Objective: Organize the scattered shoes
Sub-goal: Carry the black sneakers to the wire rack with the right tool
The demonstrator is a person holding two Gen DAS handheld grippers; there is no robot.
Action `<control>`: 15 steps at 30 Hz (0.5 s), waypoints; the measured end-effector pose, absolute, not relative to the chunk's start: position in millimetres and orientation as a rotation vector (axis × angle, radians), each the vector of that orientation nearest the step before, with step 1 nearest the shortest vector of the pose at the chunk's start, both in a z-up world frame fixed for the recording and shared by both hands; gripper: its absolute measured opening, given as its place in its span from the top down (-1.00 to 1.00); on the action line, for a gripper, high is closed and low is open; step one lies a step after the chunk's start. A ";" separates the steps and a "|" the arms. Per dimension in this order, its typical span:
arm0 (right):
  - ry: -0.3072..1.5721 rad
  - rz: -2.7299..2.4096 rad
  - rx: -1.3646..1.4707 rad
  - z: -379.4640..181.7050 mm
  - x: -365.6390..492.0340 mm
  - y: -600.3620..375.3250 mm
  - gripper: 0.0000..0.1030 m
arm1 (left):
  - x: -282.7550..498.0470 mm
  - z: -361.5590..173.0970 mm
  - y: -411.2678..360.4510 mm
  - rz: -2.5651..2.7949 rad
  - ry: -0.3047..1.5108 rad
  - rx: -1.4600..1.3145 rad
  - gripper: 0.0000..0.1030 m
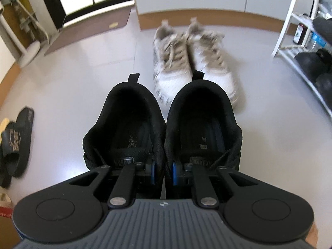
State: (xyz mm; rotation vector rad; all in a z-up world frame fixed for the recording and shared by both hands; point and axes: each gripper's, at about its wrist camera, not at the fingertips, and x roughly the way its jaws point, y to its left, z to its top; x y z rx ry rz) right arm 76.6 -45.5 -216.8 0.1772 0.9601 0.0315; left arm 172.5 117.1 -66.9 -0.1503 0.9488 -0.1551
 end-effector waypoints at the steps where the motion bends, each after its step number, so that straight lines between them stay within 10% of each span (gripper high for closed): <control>1: 0.950 0.028 0.181 -212.3 77.4 -51.1 0.67 | 172.6 -65.9 114.3 -0.157 0.947 -0.153 -0.46; 15: 0.767 -0.136 0.245 -102.7 118.7 -180.1 0.68 | 183.0 -40.0 88.2 -0.106 0.864 -0.341 -0.53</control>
